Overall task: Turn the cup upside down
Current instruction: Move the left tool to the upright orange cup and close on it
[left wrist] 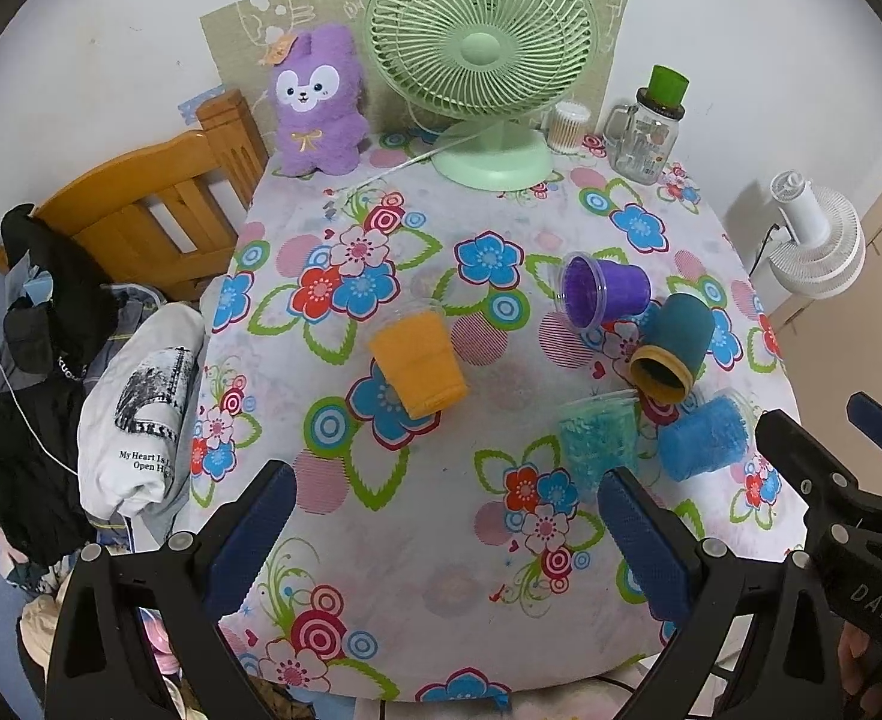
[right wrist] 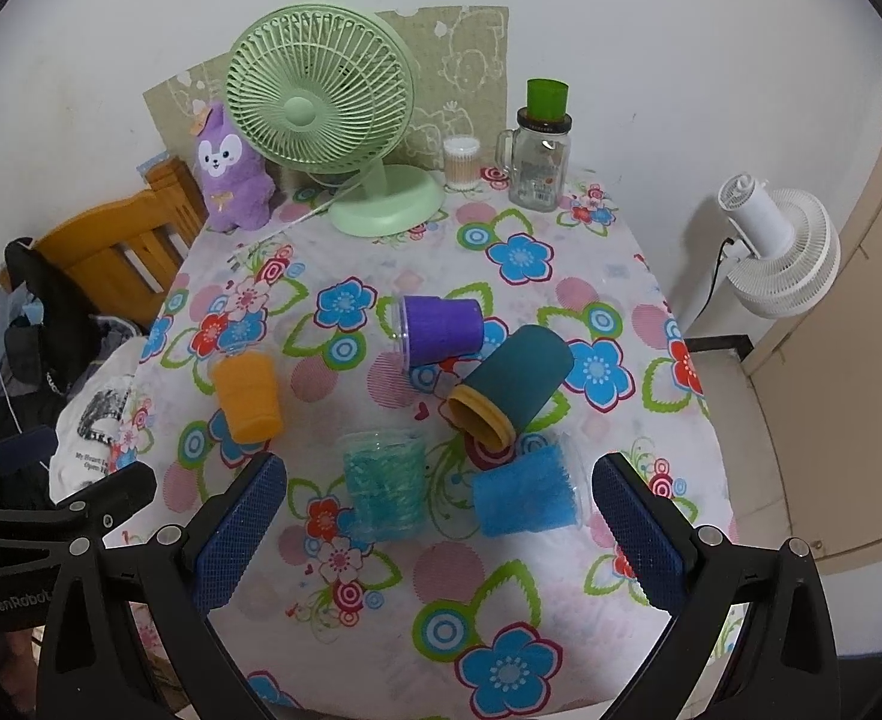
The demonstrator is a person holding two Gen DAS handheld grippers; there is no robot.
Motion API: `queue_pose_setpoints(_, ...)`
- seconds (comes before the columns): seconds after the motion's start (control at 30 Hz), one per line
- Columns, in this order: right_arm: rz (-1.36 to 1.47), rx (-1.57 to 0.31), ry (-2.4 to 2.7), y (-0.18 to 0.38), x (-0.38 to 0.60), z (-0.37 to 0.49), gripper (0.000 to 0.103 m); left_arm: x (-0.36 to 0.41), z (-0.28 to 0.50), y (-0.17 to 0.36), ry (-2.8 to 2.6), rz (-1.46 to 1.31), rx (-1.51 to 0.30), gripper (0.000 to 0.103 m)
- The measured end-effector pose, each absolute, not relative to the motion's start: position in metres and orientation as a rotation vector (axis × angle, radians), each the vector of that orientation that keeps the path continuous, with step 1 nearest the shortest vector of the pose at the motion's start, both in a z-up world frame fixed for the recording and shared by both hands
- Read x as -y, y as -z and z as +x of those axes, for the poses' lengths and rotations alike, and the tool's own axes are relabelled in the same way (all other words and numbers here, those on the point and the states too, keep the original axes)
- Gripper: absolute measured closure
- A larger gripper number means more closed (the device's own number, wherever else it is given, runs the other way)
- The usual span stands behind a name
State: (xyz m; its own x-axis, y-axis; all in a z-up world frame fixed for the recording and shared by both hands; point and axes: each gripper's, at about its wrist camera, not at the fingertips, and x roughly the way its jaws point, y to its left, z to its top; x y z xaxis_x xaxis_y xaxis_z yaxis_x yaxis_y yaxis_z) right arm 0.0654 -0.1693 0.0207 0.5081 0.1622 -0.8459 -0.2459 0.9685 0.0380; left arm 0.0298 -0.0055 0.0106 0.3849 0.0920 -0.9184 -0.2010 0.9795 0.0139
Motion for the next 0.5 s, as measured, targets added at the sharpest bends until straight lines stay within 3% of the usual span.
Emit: queue_pose_setpoints(0.5,-0.141,-1.077,-0.278,0.003,0.144,0.117,0.0,-0.019,0.079,0.026,-0.211,-0.141,-1.256,0.001)
